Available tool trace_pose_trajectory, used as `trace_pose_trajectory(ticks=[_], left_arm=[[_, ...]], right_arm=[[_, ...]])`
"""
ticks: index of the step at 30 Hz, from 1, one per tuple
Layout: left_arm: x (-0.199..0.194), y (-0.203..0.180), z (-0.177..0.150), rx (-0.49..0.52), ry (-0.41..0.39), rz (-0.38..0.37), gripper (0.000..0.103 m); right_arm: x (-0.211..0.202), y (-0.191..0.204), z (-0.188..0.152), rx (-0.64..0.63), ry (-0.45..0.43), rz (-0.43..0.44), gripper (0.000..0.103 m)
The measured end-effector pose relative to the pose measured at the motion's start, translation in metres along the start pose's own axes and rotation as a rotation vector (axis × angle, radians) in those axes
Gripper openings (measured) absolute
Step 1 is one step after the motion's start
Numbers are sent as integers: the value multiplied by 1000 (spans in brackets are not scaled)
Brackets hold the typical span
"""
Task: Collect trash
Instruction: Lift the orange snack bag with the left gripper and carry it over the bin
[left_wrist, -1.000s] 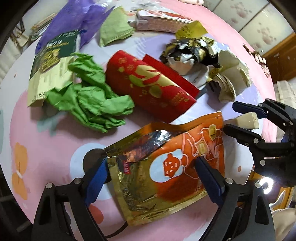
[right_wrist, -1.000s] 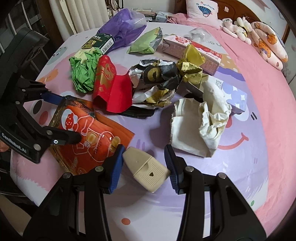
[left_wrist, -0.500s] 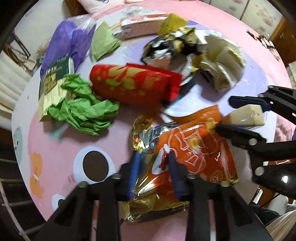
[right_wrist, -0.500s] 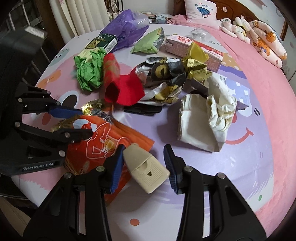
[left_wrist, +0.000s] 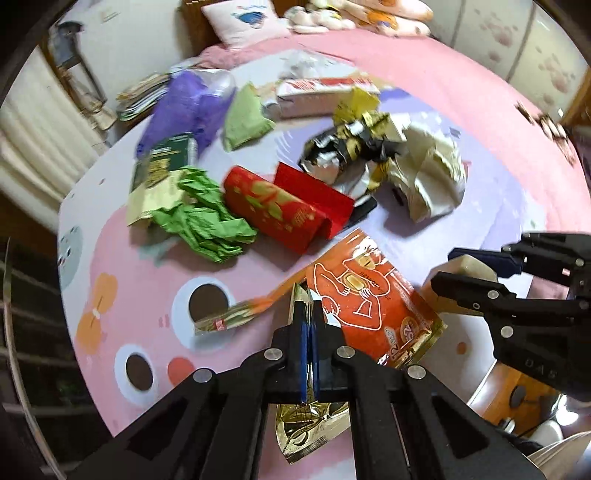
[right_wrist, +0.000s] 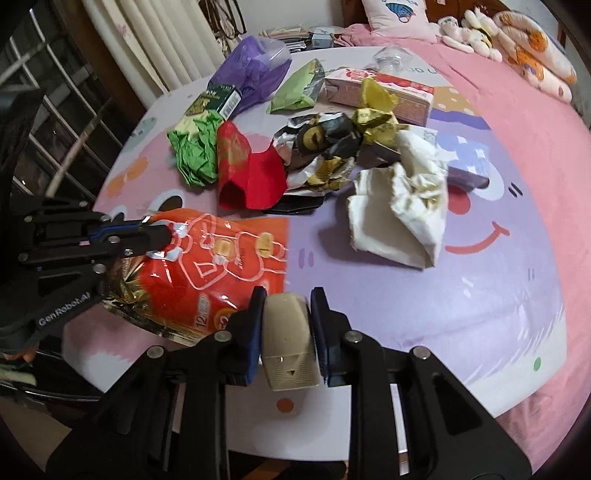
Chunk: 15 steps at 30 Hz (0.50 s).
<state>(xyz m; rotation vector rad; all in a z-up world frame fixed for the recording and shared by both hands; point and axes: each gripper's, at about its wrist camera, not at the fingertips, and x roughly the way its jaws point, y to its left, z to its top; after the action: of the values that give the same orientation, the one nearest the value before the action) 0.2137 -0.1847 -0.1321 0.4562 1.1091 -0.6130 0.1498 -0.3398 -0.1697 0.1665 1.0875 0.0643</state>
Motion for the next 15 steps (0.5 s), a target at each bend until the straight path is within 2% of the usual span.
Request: trace_pose_trajectory(ticks=[10,11,15], left_arm=[[-36,-47,-19,-109,-55,19,1],[-45,-41,-24,-116,-62,19,1],[-38,-111,-16,-141,-92,28,1]], right_arm=[[-36,-23,-11,30,-37,94,21],[-40,-23,-12,29,-41,100,21],[-57,-28,-19,17,-61,119,21]])
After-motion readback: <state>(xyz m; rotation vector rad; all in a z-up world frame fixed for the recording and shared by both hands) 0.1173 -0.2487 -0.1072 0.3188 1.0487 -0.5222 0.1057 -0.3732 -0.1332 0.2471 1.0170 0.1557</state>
